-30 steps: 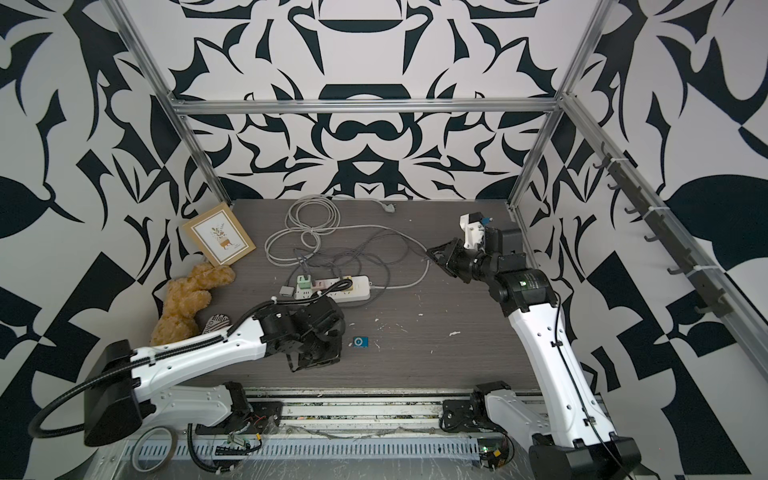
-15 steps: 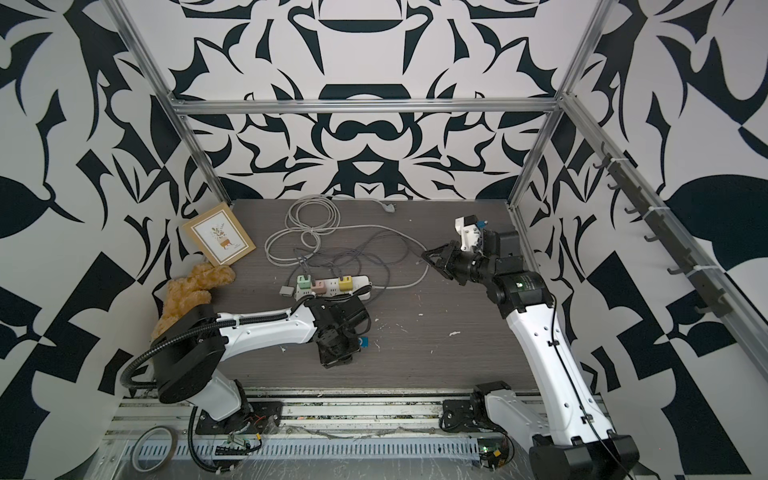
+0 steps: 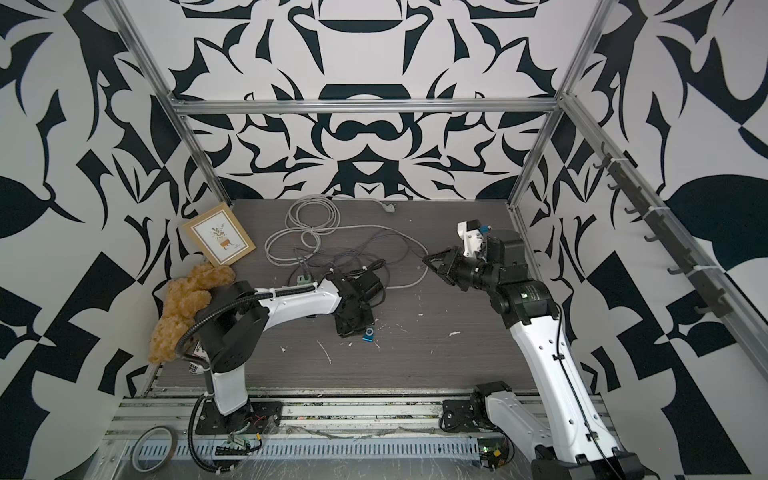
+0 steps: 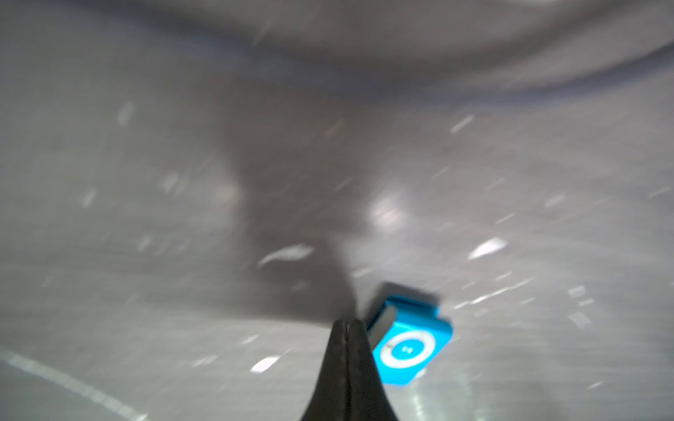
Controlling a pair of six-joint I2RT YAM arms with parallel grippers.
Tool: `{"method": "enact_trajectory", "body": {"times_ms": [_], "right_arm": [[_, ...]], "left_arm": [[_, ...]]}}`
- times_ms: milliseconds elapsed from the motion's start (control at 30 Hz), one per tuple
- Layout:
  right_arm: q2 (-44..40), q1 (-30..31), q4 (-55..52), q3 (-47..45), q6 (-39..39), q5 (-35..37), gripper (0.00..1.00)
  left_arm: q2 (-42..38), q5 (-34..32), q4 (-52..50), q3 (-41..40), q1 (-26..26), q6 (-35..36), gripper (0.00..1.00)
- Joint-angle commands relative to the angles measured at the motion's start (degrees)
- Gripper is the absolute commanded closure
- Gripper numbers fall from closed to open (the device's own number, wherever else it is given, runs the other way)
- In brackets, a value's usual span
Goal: Charge mp3
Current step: Adjust the mp3 player at the center of the board.
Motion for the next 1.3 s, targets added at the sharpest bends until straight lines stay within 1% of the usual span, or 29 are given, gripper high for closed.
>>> {"method": "enact_trajectory", "body": {"times_ms": [0,67,167,233,300,367,400,433,467,600,633,700,733,800,933,1133,1267], "right_arm": [[-1.0,-0.2,0.4,0.8,-1.0,-1.2,1.0],[-1.2,-0.2,-0.2,1.2,-1.3,-1.3,1.0],[-1.8,-0.2,-0.4,0.8,-1.3,-1.2,1.0],[-2.2,-0.2,-0.4,0.4,-1.3,-1.3,1.0],[-2.2,-0.2,-0.2,0.0,-1.3,-1.3,1.0],[-2.1,-0.2,0.1,0.0,-1.2,-1.3,1.0],[-2.0,-0.2,0.2,0.1,-1.3,-1.4,1.0],[-1.9,-0.2,0.2,0.2,-1.4,-1.3,1.0],[-2.0,-0.3,0.2,0.4,-1.3,-1.3,1.0],[-2.0,-0.3,0.0,0.8,-1.9,-1.3,1.0],[-2.0,-0.3,-0.1,0.9,-1.8,-1.3,1.0],[-1.8,-0.3,-0.1,0.8,-1.8,-1.3,1.0],[-1.7,-0.3,0.0,0.8,-1.8,-1.3,1.0],[-1.5,-0.3,0.0,0.9,-1.8,-1.3,1.0],[-1.2,-0.3,-0.1,1.2,-1.9,-1.3,1.0],[-1.1,-0.3,0.0,1.2,-1.6,-1.3,1.0],[-1.5,-0.3,0.0,1.0,-1.3,-1.3,1.0]], "left_arm": [[2.1,-3.2,-5.4,4.5,0.2,3.0,1.0],[0.9,-3.5,-6.7,4.4,0.1,3.4,1.0],[-4.4,-4.5,-8.5,1.2,0.0,3.0,1.0],[-7.3,-4.7,-8.1,1.1,-0.5,4.0,0.74],[-7.5,-2.6,-5.6,3.4,-1.2,8.5,0.51],[-4.7,0.3,-6.7,7.9,-2.2,15.6,0.38],[-3.1,1.3,-9.3,10.0,-2.7,19.4,0.35],[-1.3,2.5,-11.5,12.0,-3.0,23.0,0.29],[0.1,2.7,-13.7,13.5,-3.4,26.1,0.26],[1.1,4.9,-15.4,13.5,-3.7,35.7,0.22],[1.3,6.3,-15.4,13.5,-3.9,38.5,0.18],[2.2,7.7,-15.5,13.5,-4.3,43.0,0.17],[3.2,8.1,-17.1,14.3,-4.5,45.3,0.17],[4.9,6.0,-19.5,15.5,-5.1,48.2,0.17],[6.6,3.5,-18.3,14.3,-5.2,51.2,0.19],[9.7,1.0,-16.7,15.6,-4.9,54.1,0.23],[11.3,1.0,-16.0,15.7,-4.3,55.0,0.28]]}}
